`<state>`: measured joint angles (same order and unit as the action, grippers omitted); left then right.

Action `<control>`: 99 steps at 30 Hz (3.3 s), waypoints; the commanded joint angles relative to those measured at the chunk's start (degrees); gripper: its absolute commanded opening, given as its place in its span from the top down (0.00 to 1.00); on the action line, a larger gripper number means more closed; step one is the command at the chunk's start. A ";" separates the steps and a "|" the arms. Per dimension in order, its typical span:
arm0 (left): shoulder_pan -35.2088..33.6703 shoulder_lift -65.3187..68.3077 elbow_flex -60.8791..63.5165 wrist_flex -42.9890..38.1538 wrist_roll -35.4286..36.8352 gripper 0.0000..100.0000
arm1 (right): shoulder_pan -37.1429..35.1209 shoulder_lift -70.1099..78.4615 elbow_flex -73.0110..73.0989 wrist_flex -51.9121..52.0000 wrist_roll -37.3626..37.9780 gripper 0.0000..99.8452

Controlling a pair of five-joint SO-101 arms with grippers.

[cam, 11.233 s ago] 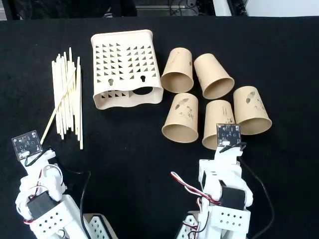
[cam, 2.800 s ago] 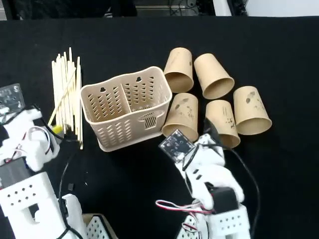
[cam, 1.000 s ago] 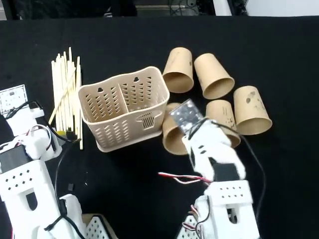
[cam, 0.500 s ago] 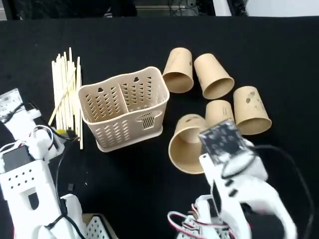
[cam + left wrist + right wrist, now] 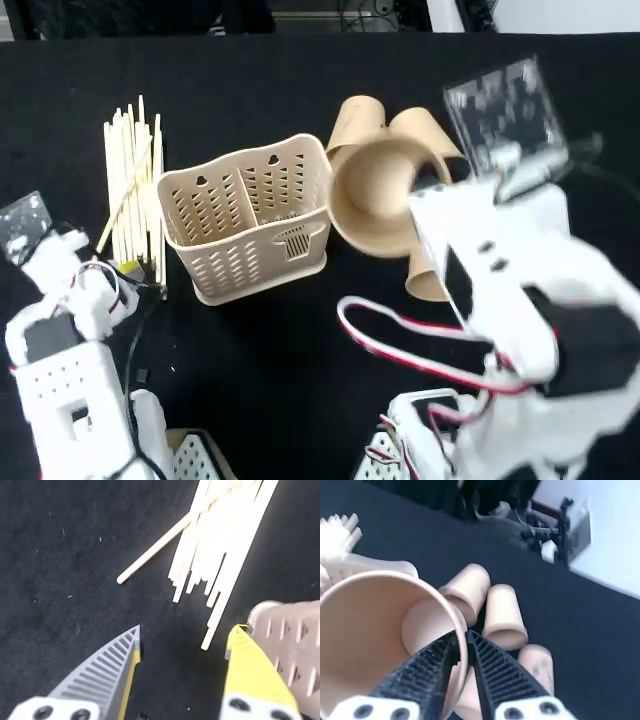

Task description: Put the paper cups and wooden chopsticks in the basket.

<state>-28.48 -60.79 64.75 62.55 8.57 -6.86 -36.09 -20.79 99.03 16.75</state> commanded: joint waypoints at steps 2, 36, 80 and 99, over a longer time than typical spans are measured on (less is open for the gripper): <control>0.66 -17.23 6.11 -0.62 1.93 0.72 | -9.76 14.55 -17.80 2.11 -4.84 0.99; 3.65 -43.69 22.64 -1.85 2.46 0.72 | -1.05 31.78 -19.12 1.58 25.23 0.72; 0.92 -43.69 20.18 -0.88 2.73 0.73 | -1.23 50.86 20.88 -47.91 35.34 0.62; 1.01 -43.69 20.44 -0.88 2.55 0.73 | 1.93 57.27 21.23 -62.77 27.87 0.99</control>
<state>-27.08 -104.04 87.60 61.67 10.95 -6.77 23.52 1.89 35.56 45.67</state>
